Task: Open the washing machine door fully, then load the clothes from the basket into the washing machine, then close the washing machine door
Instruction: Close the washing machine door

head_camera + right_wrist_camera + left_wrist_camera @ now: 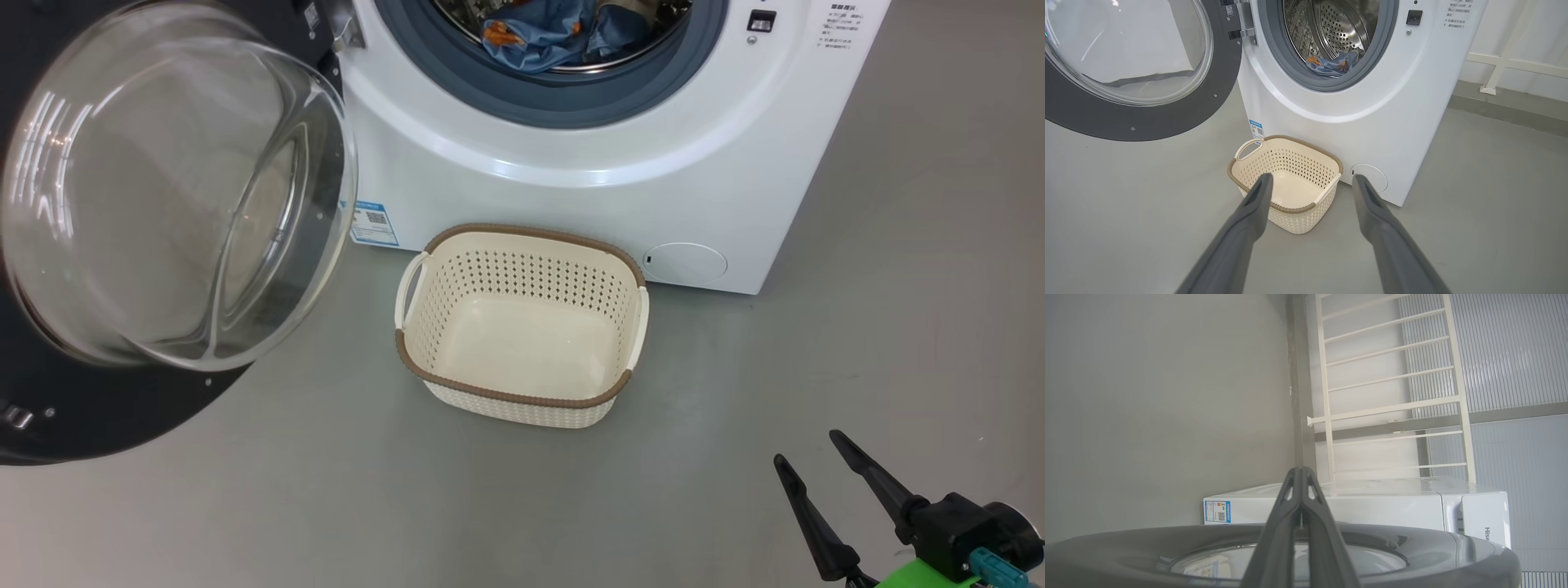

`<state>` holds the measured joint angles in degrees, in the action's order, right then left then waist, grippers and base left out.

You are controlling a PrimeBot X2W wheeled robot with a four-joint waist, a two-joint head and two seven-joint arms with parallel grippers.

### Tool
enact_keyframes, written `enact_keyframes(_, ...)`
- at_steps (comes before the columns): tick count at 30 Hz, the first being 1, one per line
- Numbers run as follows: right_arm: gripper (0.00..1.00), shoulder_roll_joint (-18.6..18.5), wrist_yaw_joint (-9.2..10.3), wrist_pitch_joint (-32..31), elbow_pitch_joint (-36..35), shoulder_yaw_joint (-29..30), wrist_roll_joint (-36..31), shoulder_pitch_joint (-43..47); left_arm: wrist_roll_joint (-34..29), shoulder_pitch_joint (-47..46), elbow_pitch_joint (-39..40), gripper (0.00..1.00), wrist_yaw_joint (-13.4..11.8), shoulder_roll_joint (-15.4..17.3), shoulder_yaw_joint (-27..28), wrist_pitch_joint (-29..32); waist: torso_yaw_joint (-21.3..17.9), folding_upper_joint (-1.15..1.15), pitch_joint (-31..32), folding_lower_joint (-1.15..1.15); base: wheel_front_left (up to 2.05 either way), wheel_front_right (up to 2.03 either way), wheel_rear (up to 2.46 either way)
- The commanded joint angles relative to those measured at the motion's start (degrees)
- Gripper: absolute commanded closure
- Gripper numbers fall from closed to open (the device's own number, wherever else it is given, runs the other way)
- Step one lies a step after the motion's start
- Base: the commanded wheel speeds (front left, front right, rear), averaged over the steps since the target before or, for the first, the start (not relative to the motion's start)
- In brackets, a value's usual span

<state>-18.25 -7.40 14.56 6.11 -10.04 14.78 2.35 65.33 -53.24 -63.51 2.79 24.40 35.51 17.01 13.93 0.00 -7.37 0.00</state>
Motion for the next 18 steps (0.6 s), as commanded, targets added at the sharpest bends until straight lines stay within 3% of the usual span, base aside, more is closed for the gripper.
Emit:
enact_keyframes(1,0.0,-1.31,-0.09,0.44,-1.49,-0.74,0.53,-0.55,0.21,-0.77,0.78,1.0,0.49,3.18,-0.37,1.87,0.19,0.0,0.05,0.0,0.0,0.0,0.0)
enact_keyframes(7,0.0,-1.04,-0.09,0.44,-1.42,-0.92,0.37,-0.5,1.38,-1.1,-0.1,1.0,1.28,2.39,-0.99,7.63,0.91,0.0,0.58,0.0,0.0,0.0,0.0)
enact_keyframes(18,0.0,-0.33,-0.09,0.44,-1.01,-1.0,0.1,-0.27,3.48,-0.14,2.88,1.0,3.5,-2.17,-3.78,21.39,2.31,0.0,2.17,0.0,0.0,0.0,0.0)
